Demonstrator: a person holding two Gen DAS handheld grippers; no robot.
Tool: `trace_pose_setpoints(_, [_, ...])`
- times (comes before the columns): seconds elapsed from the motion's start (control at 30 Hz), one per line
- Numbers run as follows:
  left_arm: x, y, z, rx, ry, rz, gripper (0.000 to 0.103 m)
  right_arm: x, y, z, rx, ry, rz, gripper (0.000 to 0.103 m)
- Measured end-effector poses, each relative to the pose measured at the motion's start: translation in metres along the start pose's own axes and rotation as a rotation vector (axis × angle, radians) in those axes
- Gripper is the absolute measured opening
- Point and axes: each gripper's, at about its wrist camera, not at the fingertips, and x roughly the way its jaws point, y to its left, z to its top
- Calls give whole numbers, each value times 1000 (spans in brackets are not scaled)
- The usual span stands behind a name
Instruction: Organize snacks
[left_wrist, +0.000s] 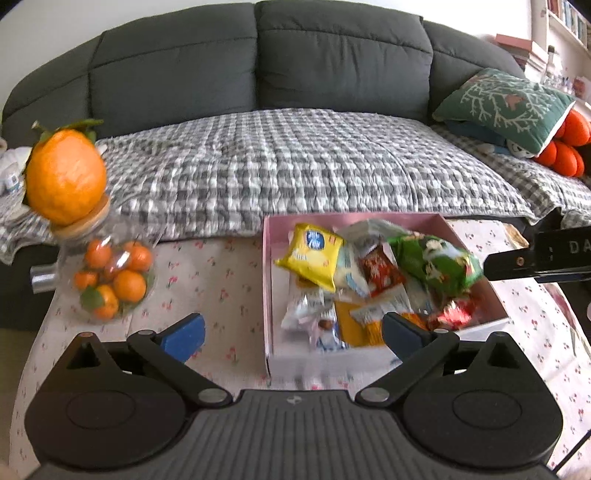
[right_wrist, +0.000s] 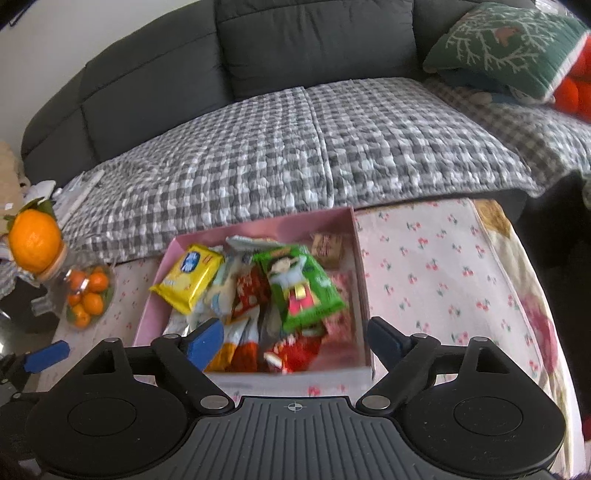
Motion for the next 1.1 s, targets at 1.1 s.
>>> trace_pose_setpoints(1.1, [-56,-29,-56,18,92,103,102,-54,27,-94,-124,-14,-99,96])
